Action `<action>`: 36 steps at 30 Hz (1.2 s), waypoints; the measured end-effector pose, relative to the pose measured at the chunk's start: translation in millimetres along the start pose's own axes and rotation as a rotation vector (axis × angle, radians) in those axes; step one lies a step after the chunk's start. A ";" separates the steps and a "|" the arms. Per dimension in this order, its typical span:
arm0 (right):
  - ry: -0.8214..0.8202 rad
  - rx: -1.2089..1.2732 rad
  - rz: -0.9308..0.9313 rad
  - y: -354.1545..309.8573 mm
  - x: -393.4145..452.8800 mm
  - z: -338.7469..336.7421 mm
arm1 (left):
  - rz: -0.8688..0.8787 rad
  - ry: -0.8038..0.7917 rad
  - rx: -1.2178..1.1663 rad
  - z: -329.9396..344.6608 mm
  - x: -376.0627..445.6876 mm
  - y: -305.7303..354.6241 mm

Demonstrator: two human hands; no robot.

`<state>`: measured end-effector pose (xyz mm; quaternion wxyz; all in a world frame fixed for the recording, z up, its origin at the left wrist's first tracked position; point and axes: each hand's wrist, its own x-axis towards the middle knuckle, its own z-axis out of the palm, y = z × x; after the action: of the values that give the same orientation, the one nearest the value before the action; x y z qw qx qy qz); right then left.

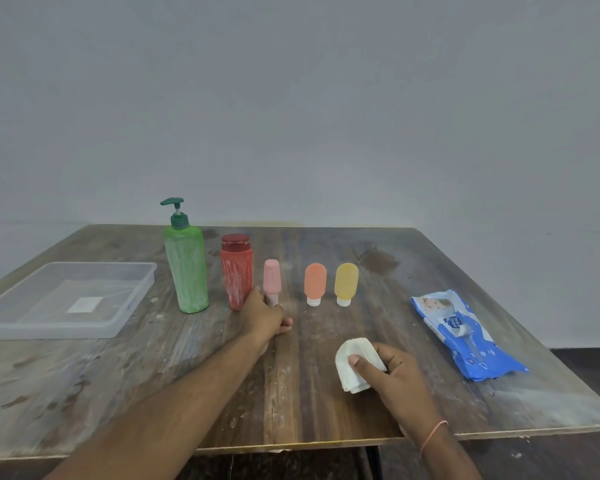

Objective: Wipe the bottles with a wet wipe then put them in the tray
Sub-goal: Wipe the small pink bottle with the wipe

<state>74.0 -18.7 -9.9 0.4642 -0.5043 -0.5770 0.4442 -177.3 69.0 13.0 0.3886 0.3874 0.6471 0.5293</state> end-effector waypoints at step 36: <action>0.094 -0.172 -0.329 -24.2 11.3 146.2 | 0.308 -0.243 0.132 -111.8 -76.5 -37.3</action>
<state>-74.6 -16.3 -10.7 0.5121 -0.4613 -0.6651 0.2873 -252.3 -48.9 -1.3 0.3519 0.5674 0.5619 0.4884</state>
